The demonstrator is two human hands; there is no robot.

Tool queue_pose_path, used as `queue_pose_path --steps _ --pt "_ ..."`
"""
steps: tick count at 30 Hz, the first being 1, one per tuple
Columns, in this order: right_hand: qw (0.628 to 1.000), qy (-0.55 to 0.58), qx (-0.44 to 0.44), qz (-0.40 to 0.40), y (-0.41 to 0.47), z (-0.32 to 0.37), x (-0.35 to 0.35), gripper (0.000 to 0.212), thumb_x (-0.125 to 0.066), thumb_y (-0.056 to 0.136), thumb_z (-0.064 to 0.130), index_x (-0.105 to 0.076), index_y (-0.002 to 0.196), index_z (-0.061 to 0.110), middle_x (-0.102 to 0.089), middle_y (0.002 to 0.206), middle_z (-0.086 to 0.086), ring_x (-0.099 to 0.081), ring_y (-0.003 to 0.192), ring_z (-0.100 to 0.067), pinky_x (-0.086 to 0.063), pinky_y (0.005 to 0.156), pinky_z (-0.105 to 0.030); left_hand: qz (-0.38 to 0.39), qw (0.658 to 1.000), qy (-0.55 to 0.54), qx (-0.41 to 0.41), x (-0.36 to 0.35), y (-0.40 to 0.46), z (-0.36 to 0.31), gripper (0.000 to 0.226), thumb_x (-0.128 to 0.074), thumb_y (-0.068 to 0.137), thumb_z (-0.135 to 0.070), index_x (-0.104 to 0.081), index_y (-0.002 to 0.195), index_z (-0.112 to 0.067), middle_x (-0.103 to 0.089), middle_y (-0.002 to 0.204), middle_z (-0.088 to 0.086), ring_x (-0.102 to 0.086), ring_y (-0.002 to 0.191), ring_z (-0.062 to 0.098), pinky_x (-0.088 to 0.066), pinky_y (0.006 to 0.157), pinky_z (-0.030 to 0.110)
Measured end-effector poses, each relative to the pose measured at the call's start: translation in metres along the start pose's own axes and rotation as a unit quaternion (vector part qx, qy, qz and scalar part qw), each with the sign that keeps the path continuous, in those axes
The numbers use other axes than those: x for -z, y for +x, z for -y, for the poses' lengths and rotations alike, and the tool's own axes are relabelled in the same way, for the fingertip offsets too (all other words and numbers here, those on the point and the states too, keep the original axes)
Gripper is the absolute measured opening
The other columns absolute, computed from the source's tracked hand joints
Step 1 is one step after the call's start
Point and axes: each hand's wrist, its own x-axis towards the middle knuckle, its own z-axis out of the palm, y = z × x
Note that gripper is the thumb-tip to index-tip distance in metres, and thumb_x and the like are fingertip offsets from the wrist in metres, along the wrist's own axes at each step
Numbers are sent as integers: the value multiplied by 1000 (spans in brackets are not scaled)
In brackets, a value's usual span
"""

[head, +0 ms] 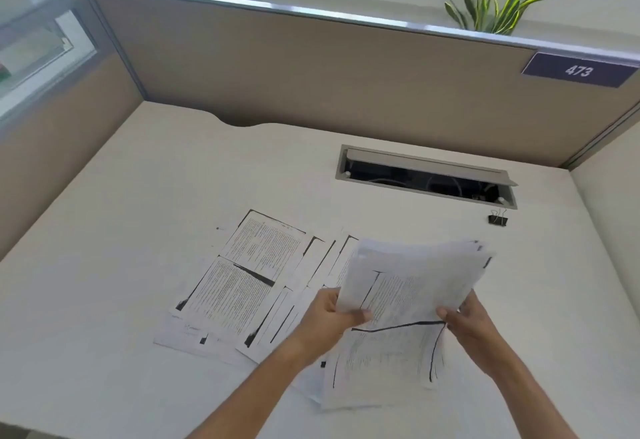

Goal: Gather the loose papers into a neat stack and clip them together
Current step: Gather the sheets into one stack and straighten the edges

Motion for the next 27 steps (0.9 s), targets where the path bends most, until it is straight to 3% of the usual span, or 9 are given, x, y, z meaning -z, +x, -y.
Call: queue_pose_path --steps 3,4,7,10,15,18,21,24,27 --pt "999 -4 22 29 -6 18 -2 68 -79 64 17 -56 127 4 -64 126 -18 -58 120 -36 -47 99 -45 13 998 38 -39 6 -12 -13 5 -70 84 -5 -73 87 -2 -71 84 -1 -66 82 14 -50 81 27" --pt "999 -9 30 27 -8 23 -4 58 -79 65 12 -62 120 3 -67 121 -20 -60 116 -37 -51 95 -41 12 997 53 -56 8 -14 -15 11 -71 83 -7 -70 81 4 -65 79 4 -60 77 18 -46 77 30" --pt "998 -32 53 13 -15 36 -13 39 -75 72 -6 -66 110 -3 -71 110 -21 -66 106 -34 -55 83 -31 1 993 70 -99 12 -19 -25 12 -69 84 -3 -68 81 9 -59 79 11 -54 76 20 -45 71 29" --pt "996 -34 76 -43 -22 45 -27 28 -65 79 -10 -68 104 3 -77 98 -6 -71 96 -21 -56 77 -24 -39 986 83 -136 17 -22 -36 16 -69 85 -5 -69 84 11 -65 81 19 -63 75 28 -52 70 33" --pt "986 -36 114 -113 -28 42 -49 29 -62 82 -12 -69 95 13 -77 88 11 -71 84 -5 -55 71 -17 -85 986 54 -132 24 -20 -45 18 -68 84 0 -75 93 -14 -74 96 2 -72 88 7 -58 69 22" --pt "982 -32 124 -139 -30 36 -61 28 -62 82 -12 -69 94 12 -77 83 15 -70 79 -1 -54 68 -14 -98 984 49 -137 28 -17 -41 18 -69 83 1 -75 94 -12 -73 98 9 -71 88 8 -60 72 25" --pt "982 -35 117 -141 -32 29 -72 29 -64 80 -12 -70 89 15 -77 79 11 -70 75 -4 -54 67 -16 -105 985 36 -128 29 -16 -34 35 -72 80 4 -78 86 -30 -73 90 3 -70 89 10 -61 76 33" --pt "981 -40 114 -149 -31 25 -79 32 -68 77 -13 -71 89 17 -76 77 10 -68 71 -5 -54 64 -18 -113 987 38 -108 31 -12 -23 38 -73 78 4 -78 87 -33 -73 87 2 -69 93 15 -61 77 39" --pt "981 -47 105 -157 -29 20 -84 34 -69 76 -14 -70 86 19 -74 72 14 -65 68 -3 -52 60 -15 -116 990 37 -72 30 -9 -17 37 -70 81 5 -79 79 -31 -75 78 -7 -70 83 5 -58 69 23"
